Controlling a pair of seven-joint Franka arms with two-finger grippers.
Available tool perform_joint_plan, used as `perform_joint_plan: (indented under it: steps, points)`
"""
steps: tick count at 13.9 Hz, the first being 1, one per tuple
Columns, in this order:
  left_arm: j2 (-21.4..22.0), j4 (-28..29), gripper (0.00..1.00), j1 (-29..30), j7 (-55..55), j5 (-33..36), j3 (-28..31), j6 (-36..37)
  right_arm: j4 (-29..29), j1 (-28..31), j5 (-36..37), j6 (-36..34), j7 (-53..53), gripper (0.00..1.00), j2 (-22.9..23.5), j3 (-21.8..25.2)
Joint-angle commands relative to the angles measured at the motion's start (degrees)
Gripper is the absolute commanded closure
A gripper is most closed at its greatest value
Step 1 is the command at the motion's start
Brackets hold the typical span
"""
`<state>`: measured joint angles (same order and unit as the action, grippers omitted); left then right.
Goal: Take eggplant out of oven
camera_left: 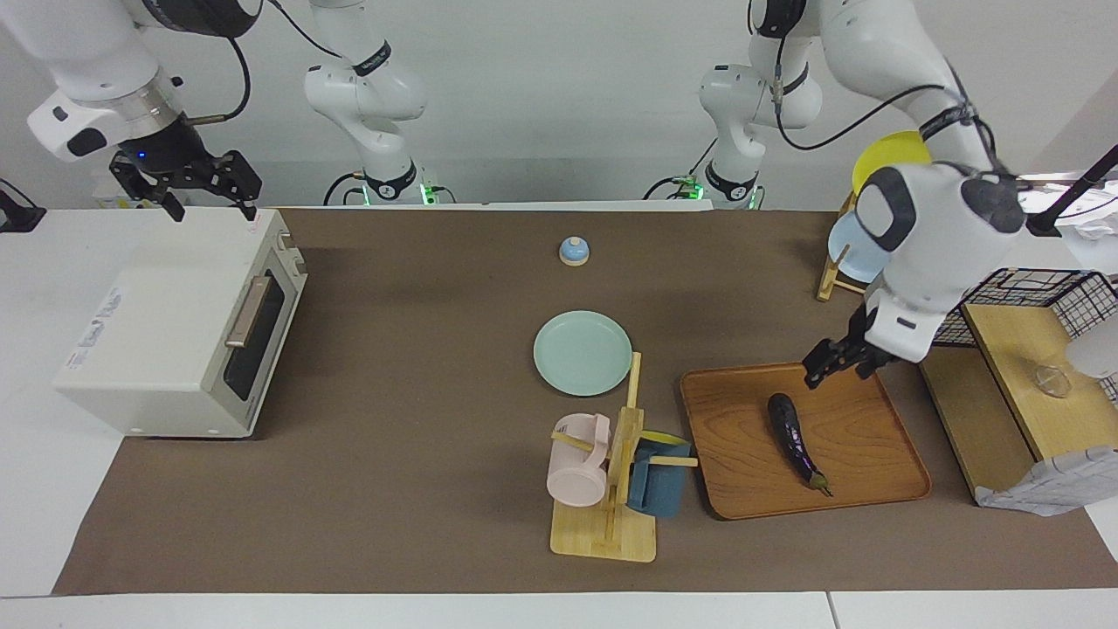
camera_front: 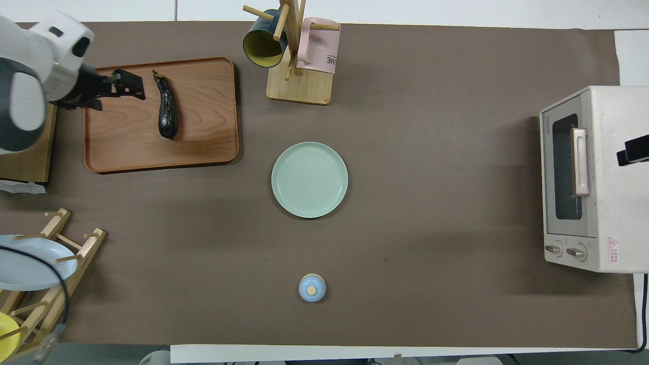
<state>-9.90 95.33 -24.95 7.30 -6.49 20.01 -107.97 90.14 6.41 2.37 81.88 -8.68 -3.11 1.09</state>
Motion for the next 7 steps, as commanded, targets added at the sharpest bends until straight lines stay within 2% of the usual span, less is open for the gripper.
perform_joint_plan:
  steps: [1,3,4,7]
  points:
    - [9.5,-1.1,0.0,-0.4,-1.1,7.7,-0.2,13.0,0.8,-2.6,-1.3,-1.3,-1.4,0.0,-1.0,3.2]
    - [10.7,-6.6,0.0,-0.2,-6.5,9.1,-0.1,23.3,1.0,-3.9,-1.3,-1.4,-1.5,0.0,-1.0,5.0]
    - [10.3,-9.6,0.0,-0.1,-8.6,9.0,0.0,26.0,0.7,-4.8,-1.3,-1.4,-1.5,0.0,-0.9,5.4]
    - [10.4,-10.9,0.0,0.0,-9.3,8.7,0.2,27.6,0.9,-5.5,-1.3,-1.3,-1.4,0.0,-1.0,6.2]
